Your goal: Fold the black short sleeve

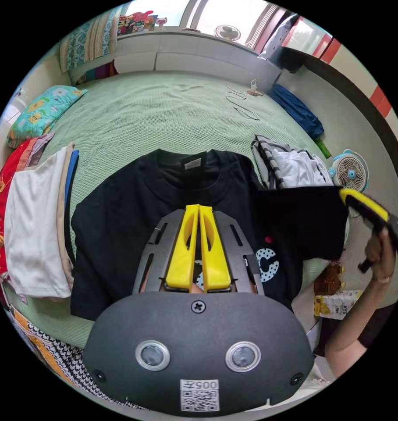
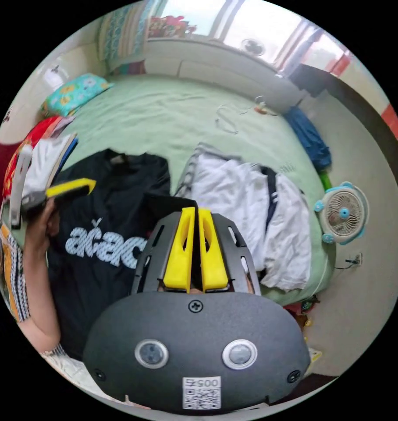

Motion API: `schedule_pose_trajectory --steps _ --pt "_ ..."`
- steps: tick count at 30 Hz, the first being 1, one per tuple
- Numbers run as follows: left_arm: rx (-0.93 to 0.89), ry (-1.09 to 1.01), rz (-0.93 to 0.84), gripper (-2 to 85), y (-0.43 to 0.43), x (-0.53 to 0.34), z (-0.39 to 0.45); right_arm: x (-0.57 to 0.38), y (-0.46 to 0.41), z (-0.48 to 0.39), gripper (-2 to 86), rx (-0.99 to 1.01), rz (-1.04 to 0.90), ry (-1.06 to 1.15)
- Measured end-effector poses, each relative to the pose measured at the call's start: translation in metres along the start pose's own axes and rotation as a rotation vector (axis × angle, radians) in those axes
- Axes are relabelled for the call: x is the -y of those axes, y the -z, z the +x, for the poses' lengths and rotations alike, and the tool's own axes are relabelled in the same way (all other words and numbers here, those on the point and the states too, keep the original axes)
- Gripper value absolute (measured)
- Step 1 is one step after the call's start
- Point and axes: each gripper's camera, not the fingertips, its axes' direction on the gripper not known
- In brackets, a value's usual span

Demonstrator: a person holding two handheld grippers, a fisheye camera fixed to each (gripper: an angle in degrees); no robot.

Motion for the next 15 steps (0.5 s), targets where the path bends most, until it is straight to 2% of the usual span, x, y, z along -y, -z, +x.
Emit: schedule_pose_trajectory --steps 5,7,9,11,15 --pt "0.010 -0.015 0.001 -0.7 0.004 -0.002 0.005 0.046 -0.033 0.052 -1.5 -0.096 -0.004 -0.048" --pt "-0.003 -0.012 -0.014 -0.7 0.003 -0.003 0.006 0.053 -0.077 0.067 -1.2 -0.134 -0.212 -0.060" --pt "-0.008 -0.013 -0.021 -0.7 0.005 -0.006 0.006 0.045 -0.099 0.077 -0.5 -0.128 -0.340 -0.130" --pt "-0.004 -0.005 -0.016 -0.7 0.008 -0.008 0.006 0.029 -0.095 0.085 0.8 -0.128 -0.310 -0.224" --pt "0.000 0.005 0.034 -0.7 0.024 -0.016 0.008 -0.027 -0.026 0.066 2.4 -0.146 -0.033 -0.358"
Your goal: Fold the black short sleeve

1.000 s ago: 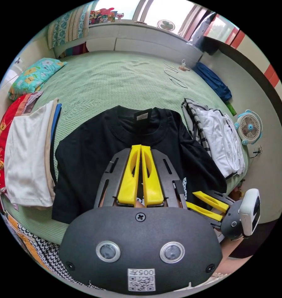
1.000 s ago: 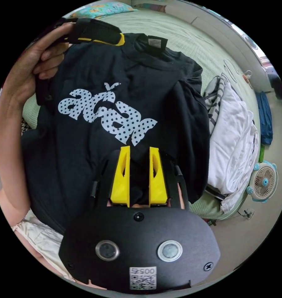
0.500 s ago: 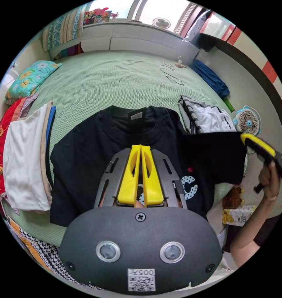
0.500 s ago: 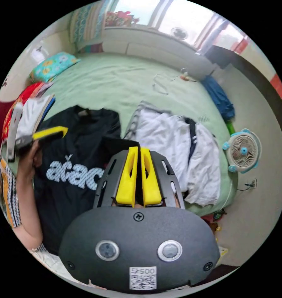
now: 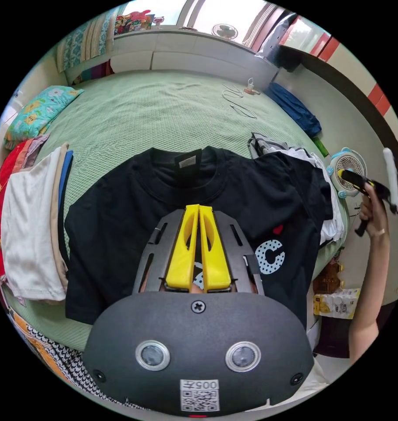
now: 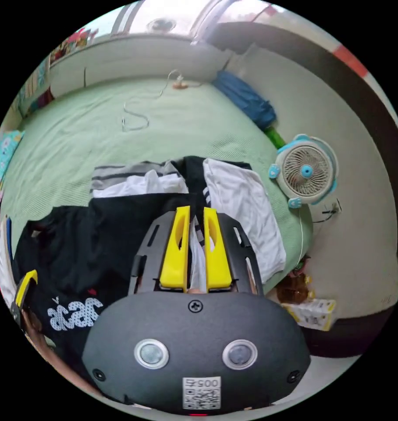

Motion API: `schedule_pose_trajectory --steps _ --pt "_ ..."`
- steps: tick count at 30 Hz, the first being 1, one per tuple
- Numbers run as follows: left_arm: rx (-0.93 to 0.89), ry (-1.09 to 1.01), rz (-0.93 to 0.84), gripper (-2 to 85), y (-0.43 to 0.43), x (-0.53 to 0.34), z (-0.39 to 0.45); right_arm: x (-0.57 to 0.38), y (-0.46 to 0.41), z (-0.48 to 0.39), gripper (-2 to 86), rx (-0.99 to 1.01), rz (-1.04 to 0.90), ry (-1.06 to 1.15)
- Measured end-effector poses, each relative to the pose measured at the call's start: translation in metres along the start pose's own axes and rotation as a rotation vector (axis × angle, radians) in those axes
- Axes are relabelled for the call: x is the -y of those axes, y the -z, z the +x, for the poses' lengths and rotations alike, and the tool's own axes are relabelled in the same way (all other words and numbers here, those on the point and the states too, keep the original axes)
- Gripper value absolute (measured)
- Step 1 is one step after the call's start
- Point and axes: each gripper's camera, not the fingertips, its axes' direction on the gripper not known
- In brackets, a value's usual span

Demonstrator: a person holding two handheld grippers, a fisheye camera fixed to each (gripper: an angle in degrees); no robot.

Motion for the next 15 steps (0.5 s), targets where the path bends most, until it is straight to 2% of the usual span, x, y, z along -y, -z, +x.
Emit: schedule_pose_trajectory --steps 3,4,6,12,15 --pt "0.013 0.007 0.078 -0.7 0.031 -0.013 0.004 -0.078 0.053 -0.017 2.6 0.306 0.135 0.013" --pt "0.021 0.008 0.086 -0.7 0.040 -0.017 0.004 -0.109 0.065 -0.030 2.6 0.441 0.151 0.049" --pt "0.056 0.013 0.123 -0.6 0.076 -0.039 0.006 -0.147 0.076 -0.053 2.4 0.571 0.148 0.097" --pt "0.221 0.051 0.134 0.1 0.141 -0.129 -0.027 -0.206 0.058 -0.089 -0.8 0.572 0.082 0.040" --pt "0.240 0.081 0.124 2.0 0.151 -0.171 -0.051 -0.225 0.048 -0.070 -0.9 0.682 0.106 -0.025"
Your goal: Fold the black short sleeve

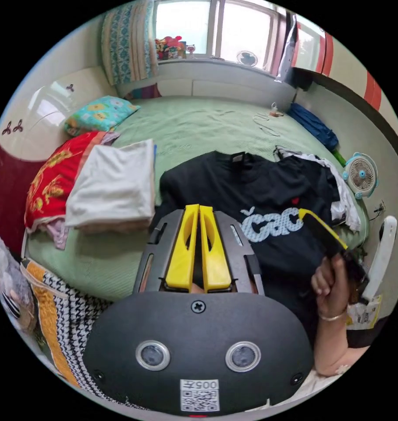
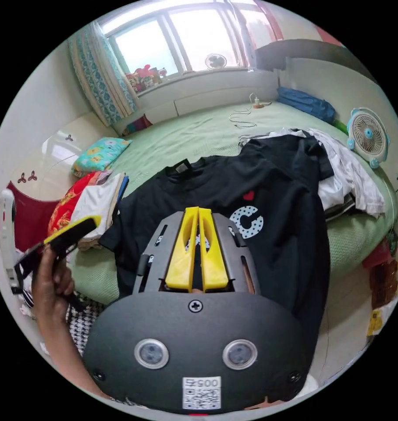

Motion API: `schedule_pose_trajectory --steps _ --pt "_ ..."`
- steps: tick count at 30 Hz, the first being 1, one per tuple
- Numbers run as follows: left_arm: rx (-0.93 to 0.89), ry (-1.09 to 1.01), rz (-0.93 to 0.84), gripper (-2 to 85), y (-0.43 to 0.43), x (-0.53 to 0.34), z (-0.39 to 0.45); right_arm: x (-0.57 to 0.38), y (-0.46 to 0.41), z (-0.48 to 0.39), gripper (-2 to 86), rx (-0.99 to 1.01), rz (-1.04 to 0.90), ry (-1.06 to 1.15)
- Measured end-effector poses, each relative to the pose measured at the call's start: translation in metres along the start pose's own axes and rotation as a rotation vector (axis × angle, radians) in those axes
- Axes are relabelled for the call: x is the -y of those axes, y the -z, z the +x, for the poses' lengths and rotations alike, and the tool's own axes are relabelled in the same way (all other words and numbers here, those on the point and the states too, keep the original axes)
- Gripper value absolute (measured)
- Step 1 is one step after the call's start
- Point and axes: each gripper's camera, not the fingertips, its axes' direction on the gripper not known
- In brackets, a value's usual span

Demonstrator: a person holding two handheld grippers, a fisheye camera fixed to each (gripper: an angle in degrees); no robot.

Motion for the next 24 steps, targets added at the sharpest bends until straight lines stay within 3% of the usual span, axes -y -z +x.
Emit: schedule_pose_trajectory --steps 3,7,15,24 --pt "0.038 -0.006 0.030 5.4 0.004 -0.019 -0.012 -0.009 0.005 0.008 -0.9 0.013 0.065 0.019" --pt "0.106 -0.012 0.000 7.6 0.001 -0.022 -0.012 -0.017 -0.027 0.010 -0.9 -0.083 -0.110 0.065" --pt "0.146 0.036 -0.025 10.6 0.009 -0.028 -0.020 -0.033 -0.044 0.023 -0.9 -0.005 -0.181 0.120" --pt "0.077 0.089 -0.029 13.2 0.027 -0.029 -0.042 -0.039 -0.049 0.038 -1.0 0.048 -0.192 0.120"
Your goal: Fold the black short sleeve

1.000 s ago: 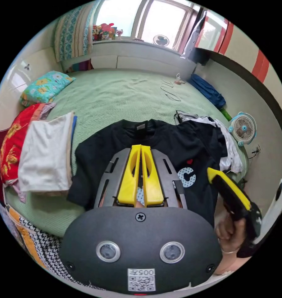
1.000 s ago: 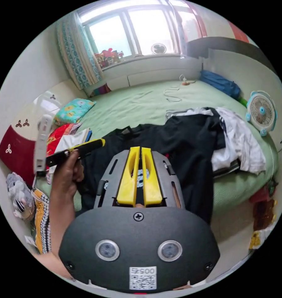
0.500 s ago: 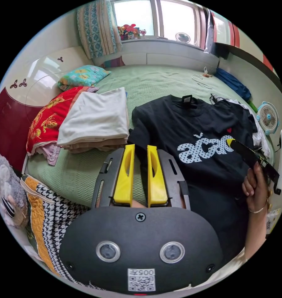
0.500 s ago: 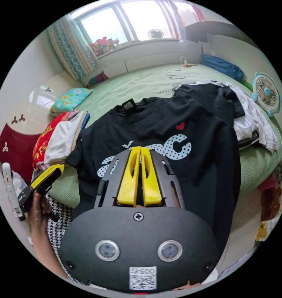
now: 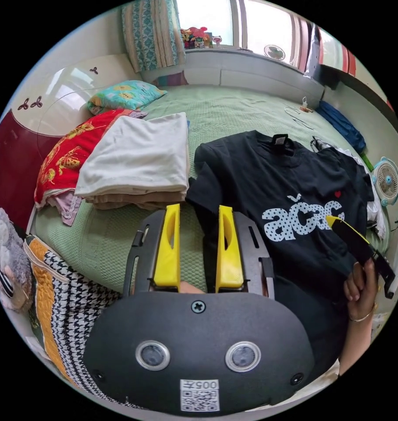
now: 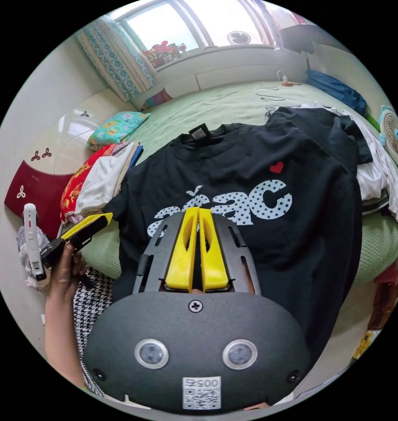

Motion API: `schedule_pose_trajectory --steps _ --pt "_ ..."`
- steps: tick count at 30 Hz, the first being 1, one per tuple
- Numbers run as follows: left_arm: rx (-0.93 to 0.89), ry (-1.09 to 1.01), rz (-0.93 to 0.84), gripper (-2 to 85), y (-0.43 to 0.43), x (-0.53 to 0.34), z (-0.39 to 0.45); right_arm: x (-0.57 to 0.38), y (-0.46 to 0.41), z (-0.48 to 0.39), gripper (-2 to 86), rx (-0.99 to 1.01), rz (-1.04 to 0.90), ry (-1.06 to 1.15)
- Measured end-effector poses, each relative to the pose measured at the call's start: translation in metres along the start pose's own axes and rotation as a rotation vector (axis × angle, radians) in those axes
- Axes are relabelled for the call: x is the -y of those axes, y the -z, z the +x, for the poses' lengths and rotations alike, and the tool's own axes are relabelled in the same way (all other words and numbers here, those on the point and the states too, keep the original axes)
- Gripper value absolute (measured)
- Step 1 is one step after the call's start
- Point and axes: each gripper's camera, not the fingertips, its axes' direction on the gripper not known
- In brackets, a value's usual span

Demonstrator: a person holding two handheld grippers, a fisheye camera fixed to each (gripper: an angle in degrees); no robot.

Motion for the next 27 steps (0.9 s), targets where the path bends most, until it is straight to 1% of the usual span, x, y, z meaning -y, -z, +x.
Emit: schedule_pose_trajectory --steps 7,12,15,18,27 --pt "-0.017 0.031 0.007 12.7 0.014 0.001 -0.012 -0.004 -0.008 -0.001 -0.9 -0.025 0.000 0.025" --pt "0.026 0.035 0.008 8.1 0.029 0.000 -0.015 -0.006 -0.013 -0.001 -0.9 -0.028 0.003 0.037" --pt "0.010 0.049 -0.015 3.5 0.037 0.001 -0.020 -0.007 -0.016 -0.001 -0.9 -0.029 0.000 0.038" --pt "0.006 0.035 0.001 1.6 0.051 0.002 -0.024 -0.007 -0.018 0.000 -0.9 -0.030 0.001 0.040" --pt "0.039 0.035 0.028 0.5 0.094 0.010 -0.043 -0.008 -0.027 -0.002 -1.0 -0.035 -0.002 0.050"
